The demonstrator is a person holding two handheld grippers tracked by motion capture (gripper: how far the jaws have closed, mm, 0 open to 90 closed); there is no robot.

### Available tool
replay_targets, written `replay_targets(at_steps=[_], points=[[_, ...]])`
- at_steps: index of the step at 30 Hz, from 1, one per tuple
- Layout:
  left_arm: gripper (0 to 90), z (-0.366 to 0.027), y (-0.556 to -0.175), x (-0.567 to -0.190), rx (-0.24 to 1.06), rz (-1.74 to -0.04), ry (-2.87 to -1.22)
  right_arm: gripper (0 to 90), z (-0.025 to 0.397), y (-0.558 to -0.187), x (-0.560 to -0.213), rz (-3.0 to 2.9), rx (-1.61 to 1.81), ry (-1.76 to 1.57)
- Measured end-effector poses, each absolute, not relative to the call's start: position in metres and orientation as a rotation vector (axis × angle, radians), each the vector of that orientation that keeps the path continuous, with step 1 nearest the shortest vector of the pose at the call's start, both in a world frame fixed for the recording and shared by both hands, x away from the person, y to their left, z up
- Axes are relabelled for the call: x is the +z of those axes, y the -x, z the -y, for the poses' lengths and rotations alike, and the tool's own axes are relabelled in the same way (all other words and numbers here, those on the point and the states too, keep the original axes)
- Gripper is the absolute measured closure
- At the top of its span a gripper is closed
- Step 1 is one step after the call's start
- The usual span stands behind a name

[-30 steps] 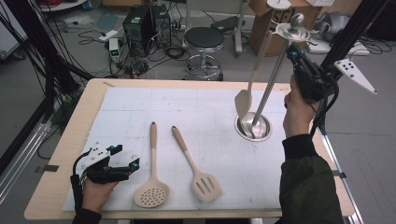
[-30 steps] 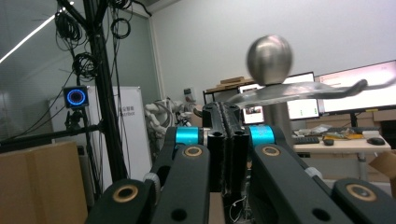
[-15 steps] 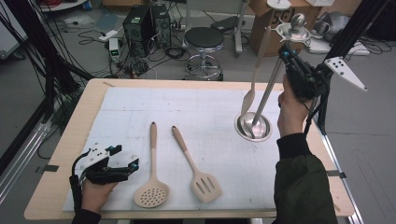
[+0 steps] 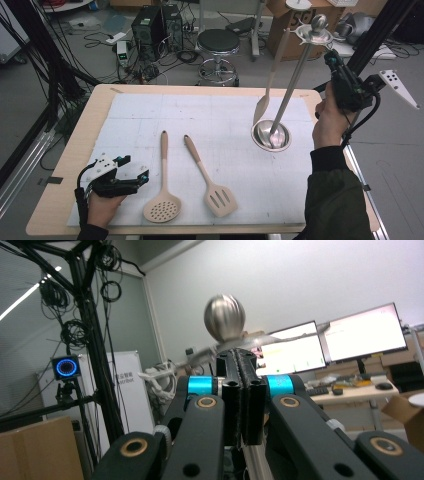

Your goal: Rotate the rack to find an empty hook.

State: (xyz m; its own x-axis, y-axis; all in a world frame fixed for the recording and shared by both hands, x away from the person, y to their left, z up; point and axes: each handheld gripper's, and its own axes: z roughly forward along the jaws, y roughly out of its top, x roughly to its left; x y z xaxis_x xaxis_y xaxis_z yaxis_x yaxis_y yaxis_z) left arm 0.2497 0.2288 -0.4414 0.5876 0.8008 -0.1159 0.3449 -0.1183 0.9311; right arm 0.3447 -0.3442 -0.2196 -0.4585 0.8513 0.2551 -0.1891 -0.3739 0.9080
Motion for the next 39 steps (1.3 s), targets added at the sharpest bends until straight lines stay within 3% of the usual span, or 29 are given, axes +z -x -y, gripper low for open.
replay_targets(at_steps=[36,39], points=[[12.6,-0.228,-0.249,-0.441,0.516,-0.952,-1.706,89.6,0.313,-0.343,-0.22,-1.211,1.871,-0.925],[12.5,-0.228,-0.249,-0.441,0.517,-0.953,-1.712,81.1,0.315,-0.338,-0.223,-1.234,1.854,-0.937]])
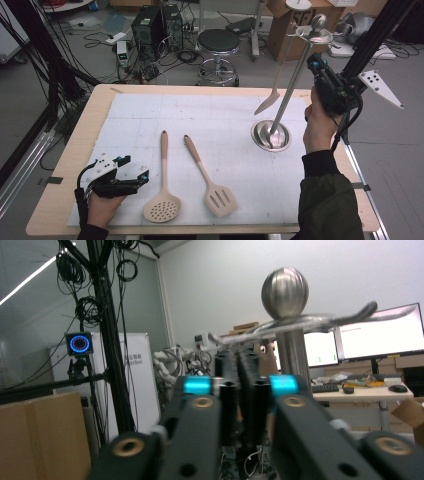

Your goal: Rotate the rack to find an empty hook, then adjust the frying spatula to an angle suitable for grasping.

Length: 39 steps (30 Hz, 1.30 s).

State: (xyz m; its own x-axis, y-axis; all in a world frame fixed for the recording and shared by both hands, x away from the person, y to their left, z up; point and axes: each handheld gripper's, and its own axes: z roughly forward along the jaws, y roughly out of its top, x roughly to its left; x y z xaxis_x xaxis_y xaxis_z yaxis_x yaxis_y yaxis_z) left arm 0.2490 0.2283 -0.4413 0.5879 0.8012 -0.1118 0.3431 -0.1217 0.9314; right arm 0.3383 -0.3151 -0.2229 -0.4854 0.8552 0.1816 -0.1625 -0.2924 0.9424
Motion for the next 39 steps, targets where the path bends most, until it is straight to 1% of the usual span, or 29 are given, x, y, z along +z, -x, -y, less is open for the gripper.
replay_targets(at_steps=[3,8,12,39], points=[[12.5,-0.228,-0.249,-0.441,0.523,-0.949,-1.715,69.6,0.315,-0.335,-0.225,-1.244,1.871,-0.947],[12.6,-0.227,-0.249,-0.442,0.528,-0.943,-1.722,54.7,0.312,-0.331,-0.233,-1.277,1.862,-0.958],[12.6,-0.227,-0.25,-0.442,0.53,-0.944,-1.722,47.6,0.309,-0.328,-0.239,-1.309,1.831,-0.959],[13.0,-0.223,-0.249,-0.441,0.539,-0.929,-1.729,43.8,0.296,-0.319,-0.263,-1.389,1.836,-0.977]])
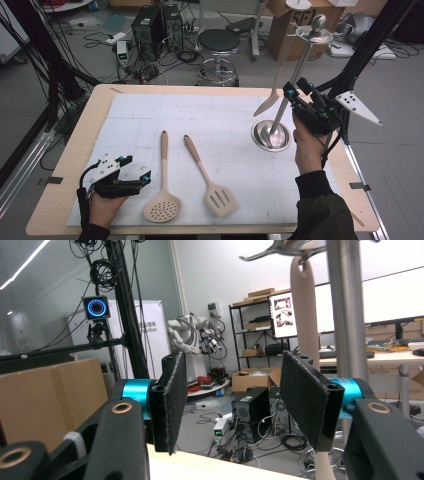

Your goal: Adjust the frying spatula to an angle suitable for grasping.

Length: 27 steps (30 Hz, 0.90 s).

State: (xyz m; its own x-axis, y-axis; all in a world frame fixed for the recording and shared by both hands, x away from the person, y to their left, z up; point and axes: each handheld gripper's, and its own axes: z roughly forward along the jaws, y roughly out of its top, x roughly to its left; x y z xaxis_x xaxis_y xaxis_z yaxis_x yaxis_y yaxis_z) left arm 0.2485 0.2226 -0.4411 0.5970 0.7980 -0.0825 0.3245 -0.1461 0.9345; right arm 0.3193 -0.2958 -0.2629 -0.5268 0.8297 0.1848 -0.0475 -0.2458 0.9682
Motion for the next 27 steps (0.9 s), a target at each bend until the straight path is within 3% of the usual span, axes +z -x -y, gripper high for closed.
replay_targets(at_steps=[27], points=[[13.0,-0.222,-0.248,-0.441,0.533,-0.923,-1.73,32.8,0.259,-0.315,-0.299,-1.593,1.84,-0.991]])
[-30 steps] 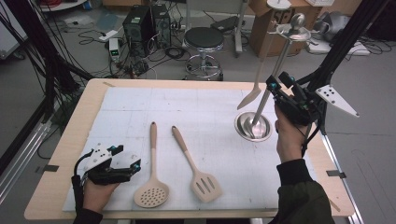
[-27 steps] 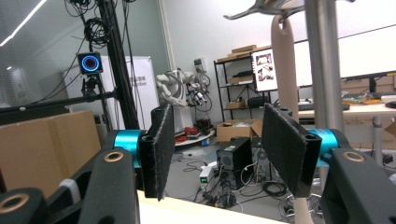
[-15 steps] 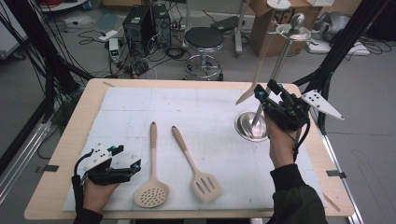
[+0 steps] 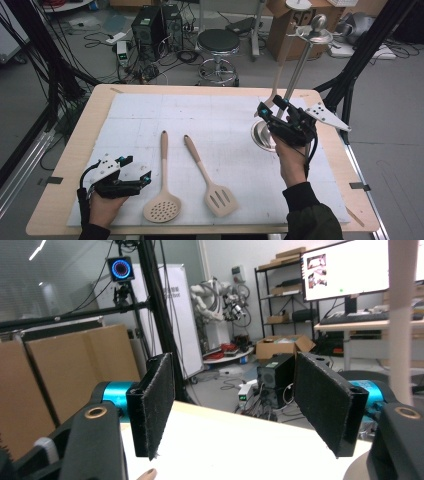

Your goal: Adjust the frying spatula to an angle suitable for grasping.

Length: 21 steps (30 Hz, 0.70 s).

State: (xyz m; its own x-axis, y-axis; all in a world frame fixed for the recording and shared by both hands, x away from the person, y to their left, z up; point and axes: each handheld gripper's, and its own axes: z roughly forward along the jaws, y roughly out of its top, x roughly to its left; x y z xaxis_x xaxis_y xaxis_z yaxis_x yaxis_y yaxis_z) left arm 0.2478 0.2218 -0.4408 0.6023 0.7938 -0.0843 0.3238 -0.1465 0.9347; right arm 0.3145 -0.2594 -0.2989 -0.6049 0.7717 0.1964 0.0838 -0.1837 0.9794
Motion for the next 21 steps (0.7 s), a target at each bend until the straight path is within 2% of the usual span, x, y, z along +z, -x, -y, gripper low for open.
replay_targets(at_steps=[9,14,21], points=[[13.0,-0.222,-0.248,-0.441,0.534,-0.922,-1.73,32.2,0.244,-0.311,-0.314,-1.666,1.827,-1.005],[13.0,-0.223,-0.248,-0.44,0.534,-0.923,-1.727,35.6,0.238,-0.311,-0.319,-1.698,1.836,-1.008],[13.0,-0.222,-0.248,-0.441,0.533,-0.922,-1.726,33.9,0.227,-0.306,-0.332,-1.761,1.836,-1.021]])
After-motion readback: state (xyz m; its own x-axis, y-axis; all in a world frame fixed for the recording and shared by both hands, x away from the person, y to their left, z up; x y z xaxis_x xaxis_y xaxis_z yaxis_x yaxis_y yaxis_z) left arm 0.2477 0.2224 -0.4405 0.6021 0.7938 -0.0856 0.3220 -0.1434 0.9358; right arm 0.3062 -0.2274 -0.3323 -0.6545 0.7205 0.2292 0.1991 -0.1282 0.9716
